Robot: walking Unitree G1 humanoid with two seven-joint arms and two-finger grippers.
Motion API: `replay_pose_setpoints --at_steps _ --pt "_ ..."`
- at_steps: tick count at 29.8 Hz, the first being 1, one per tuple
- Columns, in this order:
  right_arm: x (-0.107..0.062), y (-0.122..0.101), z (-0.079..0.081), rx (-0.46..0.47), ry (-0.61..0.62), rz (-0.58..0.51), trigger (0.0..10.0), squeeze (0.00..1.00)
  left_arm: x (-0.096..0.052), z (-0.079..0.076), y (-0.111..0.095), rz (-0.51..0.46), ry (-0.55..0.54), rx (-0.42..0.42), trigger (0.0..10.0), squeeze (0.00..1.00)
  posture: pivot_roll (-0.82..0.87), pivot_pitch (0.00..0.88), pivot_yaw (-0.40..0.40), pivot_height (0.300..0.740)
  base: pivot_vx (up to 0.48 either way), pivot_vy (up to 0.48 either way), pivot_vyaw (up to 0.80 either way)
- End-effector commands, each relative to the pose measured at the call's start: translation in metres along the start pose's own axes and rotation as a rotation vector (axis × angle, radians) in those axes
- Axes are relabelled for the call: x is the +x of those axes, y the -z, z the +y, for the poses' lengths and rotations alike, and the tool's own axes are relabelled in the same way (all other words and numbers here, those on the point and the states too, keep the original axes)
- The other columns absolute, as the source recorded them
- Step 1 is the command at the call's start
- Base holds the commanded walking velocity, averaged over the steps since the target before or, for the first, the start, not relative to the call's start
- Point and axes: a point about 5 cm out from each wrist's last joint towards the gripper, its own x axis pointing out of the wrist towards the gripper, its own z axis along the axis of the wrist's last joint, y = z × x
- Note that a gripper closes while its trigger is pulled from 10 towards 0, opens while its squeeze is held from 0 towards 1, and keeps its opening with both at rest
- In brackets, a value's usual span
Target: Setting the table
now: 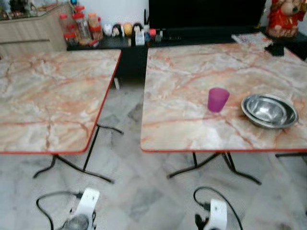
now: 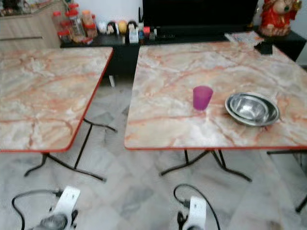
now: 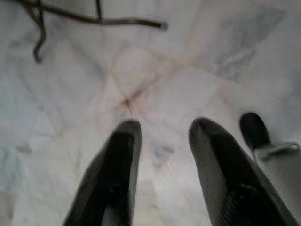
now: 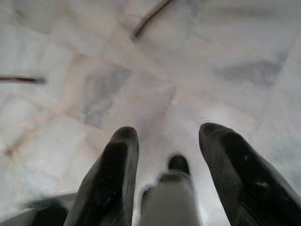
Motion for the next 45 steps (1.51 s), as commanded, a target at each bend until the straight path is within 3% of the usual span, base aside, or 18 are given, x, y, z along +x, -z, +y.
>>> replay_pose_setpoints --at_steps 1,28,45 --pt "0.001 -0.003 0.005 0.009 -0.013 -0.012 10.0 0.00 -0.002 0.007 0.010 0.029 -0.017 -0.001 10.0 0.00 -0.03 0.064 0.040 0.740 0.000 0.476 0.00" --pt "0.001 -0.006 0.000 0.014 -0.007 -0.025 10.0 0.00 -0.003 0.015 0.016 0.042 -0.042 -0.008 10.0 0.00 -0.01 0.051 0.041 0.740 0.000 0.476 0.00" --pt "0.001 -0.007 0.006 0.000 -0.030 -0.031 10.0 0.00 -0.005 0.019 0.022 0.052 -0.060 -0.019 10.0 0.00 0.00 0.036 0.035 0.740 0.000 0.476 0.00"
